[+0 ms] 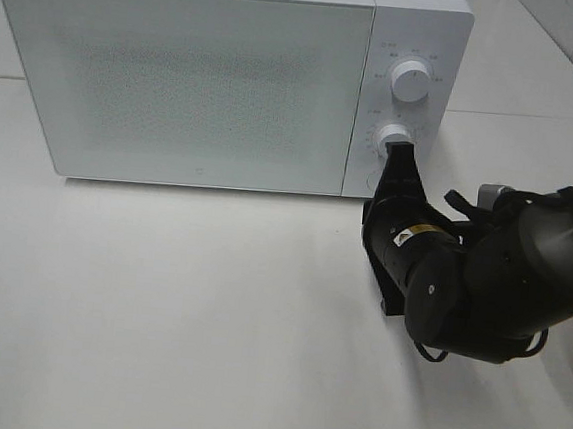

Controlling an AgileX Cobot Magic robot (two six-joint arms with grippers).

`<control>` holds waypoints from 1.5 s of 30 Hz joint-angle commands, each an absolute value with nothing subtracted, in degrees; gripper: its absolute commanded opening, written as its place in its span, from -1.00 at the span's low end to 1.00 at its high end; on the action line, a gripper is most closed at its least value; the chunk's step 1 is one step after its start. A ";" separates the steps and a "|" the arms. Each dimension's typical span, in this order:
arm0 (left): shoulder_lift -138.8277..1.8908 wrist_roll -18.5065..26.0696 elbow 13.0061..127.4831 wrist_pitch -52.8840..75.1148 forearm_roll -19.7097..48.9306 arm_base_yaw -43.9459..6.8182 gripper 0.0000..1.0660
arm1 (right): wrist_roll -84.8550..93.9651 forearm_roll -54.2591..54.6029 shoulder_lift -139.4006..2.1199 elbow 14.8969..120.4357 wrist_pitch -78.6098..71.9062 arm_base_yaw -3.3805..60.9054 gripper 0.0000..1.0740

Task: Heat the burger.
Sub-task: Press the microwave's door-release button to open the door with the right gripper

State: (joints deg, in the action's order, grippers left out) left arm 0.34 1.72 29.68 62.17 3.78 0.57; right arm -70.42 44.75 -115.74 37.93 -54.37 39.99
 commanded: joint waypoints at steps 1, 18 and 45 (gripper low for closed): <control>1.32 1.60 29.62 61.31 3.90 0.29 0.83 | -70.53 44.46 -116.88 39.76 -54.49 39.30 -1.00; 1.32 1.60 29.62 61.31 3.90 0.29 0.83 | -66.75 45.26 -119.46 43.54 -54.26 36.44 -1.00; 1.32 1.60 29.62 61.31 3.90 0.29 0.83 | -65.60 46.01 -123.93 49.39 -54.66 33.98 -1.00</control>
State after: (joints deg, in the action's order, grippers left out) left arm 0.34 1.72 29.62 62.17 3.72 0.57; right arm -66.69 45.72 -123.87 48.82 -53.51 34.26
